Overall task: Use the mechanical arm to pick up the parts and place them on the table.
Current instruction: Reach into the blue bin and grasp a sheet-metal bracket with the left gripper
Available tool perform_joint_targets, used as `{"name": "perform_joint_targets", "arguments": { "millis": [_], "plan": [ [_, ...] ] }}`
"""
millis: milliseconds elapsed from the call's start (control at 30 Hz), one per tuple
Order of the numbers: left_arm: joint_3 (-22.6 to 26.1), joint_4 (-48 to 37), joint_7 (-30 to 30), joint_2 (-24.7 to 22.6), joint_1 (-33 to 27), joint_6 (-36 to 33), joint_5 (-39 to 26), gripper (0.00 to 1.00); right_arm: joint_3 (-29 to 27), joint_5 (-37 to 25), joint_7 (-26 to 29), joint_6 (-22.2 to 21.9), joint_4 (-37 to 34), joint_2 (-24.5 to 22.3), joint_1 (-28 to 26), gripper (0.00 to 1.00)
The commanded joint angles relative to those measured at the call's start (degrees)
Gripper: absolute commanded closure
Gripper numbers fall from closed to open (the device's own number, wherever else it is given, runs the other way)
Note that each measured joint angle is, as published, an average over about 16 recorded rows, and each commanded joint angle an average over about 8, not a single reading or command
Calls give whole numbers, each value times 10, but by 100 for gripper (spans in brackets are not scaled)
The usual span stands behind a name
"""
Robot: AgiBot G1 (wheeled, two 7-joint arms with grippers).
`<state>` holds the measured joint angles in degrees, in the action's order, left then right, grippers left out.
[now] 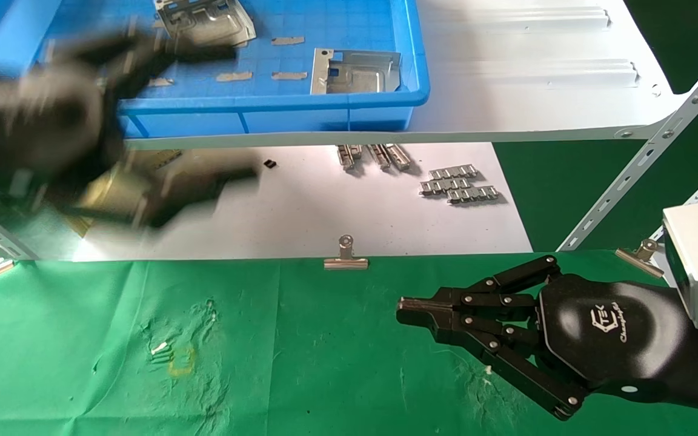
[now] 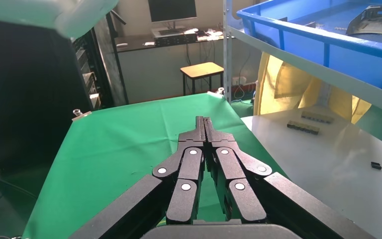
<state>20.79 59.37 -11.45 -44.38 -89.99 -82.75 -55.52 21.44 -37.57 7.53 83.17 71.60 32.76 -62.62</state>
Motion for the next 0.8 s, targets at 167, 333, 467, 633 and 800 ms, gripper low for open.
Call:
{"name": "perform_joint_targets", "arguments": {
  "millis": [167,333,467,633,800],
  "plan": [
    [56,-155,12,-79,-165,32,-127,0,0,0,0,0,0,0,0,100],
    [97,-309,38,-151,-260,117,-223,0,0,0,0,0,0,0,0,100],
    [118,-408,52,-202,-303,211,-275,0,0,0,0,0,0,0,0,100],
    [131,-493,54,-250,-326,297,-305,6,0,0,0,0,0,0,0,100],
    [136,-548,47,-276,-333,353,-315,43,0,0,0,0,0,0,0,100]
  ]
}}
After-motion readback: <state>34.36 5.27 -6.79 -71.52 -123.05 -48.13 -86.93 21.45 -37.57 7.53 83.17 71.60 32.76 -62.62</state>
